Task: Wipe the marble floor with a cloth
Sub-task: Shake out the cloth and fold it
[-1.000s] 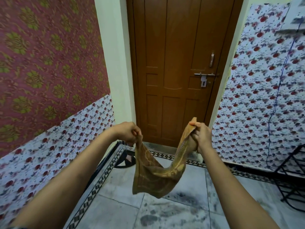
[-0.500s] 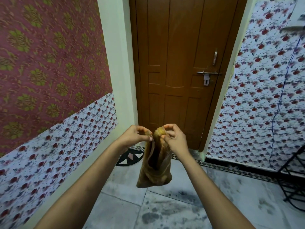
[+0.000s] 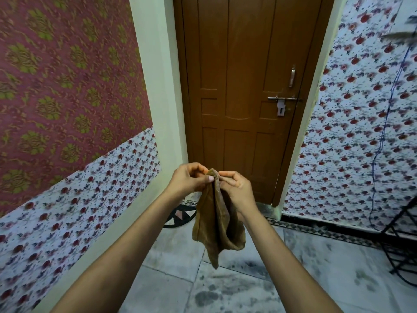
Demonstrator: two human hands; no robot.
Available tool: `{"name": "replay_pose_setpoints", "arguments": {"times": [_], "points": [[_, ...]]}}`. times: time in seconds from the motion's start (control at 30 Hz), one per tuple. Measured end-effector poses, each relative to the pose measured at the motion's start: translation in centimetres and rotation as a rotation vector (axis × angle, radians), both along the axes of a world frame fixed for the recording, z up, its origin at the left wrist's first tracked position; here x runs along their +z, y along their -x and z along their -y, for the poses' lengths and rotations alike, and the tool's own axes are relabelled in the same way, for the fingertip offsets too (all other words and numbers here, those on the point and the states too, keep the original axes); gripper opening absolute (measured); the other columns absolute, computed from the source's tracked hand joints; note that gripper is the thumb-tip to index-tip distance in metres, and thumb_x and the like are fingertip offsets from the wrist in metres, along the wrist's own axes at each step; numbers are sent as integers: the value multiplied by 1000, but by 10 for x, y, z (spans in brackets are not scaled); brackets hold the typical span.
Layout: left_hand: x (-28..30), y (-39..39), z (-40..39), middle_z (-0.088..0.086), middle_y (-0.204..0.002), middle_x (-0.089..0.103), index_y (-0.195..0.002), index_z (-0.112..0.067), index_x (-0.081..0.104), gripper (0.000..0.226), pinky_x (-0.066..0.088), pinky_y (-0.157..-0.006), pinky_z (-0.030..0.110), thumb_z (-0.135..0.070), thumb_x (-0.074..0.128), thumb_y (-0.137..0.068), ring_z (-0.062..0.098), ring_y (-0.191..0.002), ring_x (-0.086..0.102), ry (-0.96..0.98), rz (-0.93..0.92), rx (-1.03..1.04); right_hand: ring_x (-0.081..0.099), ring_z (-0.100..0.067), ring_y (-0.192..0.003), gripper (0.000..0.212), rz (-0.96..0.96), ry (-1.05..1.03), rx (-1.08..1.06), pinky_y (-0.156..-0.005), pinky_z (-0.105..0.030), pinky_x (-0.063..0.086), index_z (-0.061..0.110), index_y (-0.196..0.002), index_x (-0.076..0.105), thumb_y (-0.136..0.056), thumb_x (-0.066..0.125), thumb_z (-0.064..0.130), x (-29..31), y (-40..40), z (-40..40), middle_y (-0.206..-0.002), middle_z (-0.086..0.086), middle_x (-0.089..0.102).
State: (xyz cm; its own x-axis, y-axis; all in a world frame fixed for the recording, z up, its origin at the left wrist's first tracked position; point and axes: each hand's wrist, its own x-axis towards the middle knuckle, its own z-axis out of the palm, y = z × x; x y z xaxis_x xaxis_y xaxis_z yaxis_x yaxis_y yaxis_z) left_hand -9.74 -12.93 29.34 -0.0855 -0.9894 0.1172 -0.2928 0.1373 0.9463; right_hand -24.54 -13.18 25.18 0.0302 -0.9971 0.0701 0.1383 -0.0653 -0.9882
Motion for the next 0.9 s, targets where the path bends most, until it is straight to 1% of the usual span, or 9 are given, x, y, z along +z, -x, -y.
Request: {"name": "replay_pose_setpoints", "arguments": {"times": [0.23,0.33,0.4,0.47,0.5,0.57,0.67,0.83,0.9], "points": [[6,3,2,5,-81,60,-101,-14,60,17,47,-55,16,-12,65,-85,16,-77,60,-134,-44,-32,67,-13,-91,14,-83,107,-4,-74,-24,54,19,-98,61,-87,64,12,5,2,-4,-97,2,71],[10,3,2,1,-81,63,-97,-15,66,11,45,-60,18,-12,61,-87,13,-76,58,-195,-26,-64,65,-6,-90,20,-179,191,-50,-72,-18,52,22,-98,52,-87,63,10,6,2,-4,-94,8,68],[11,5,2,1,-78,62,-90,-15,67,8,45,-54,12,-10,60,-88,11,-72,56,-195,0,-66,62,0,-84,27,-224,242,-74,-67,-13,51,21,-101,45,-86,64,7,7,1,-5,-90,12,64],[12,6,3,3,-78,62,-86,-13,67,6,44,-50,9,-9,62,-87,12,-71,57,-154,47,-34,62,-1,-76,32,-266,287,-110,-62,-13,51,18,-104,41,-85,64,5,5,-1,-5,-88,9,62],[12,6,4,7,-80,64,-86,-11,67,4,46,-55,13,-9,64,-85,15,-74,59,-125,79,-14,63,-4,-74,34,-280,297,-136,-60,-15,51,18,-104,41,-84,65,6,4,-2,-5,-89,6,62],[13,5,6,14,-85,67,-84,-10,69,3,50,-69,27,-11,68,-82,22,-80,62,-71,141,21,64,-11,-75,38,-294,278,-181,-59,-16,51,19,-104,41,-81,70,10,0,-1,-1,-92,0,58],[17,1,4,4,-81,64,-73,-14,66,9,46,-63,18,-12,69,-81,14,-77,58,-1,175,40,60,-10,-76,40,-424,218,-193,-55,-12,47,21,-103,40,-80,70,7,-11,7,7,-93,0,51],[29,-6,10,1,-71,52,-73,-15,54,16,39,-62,21,-13,57,-89,13,-72,53,-14,25,107,58,-15,-87,37,-695,92,-269,-68,-20,49,22,-100,42,-80,67,3,-42,23,15,-101,-1,52],[33,-10,14,1,-71,50,-75,-16,53,15,38,-62,22,-15,55,-90,12,-71,52,-16,17,156,58,-17,-90,32,-733,55,-319,-67,-20,46,20,-98,45,-80,66,4,-47,29,20,-104,-2,53]]}}
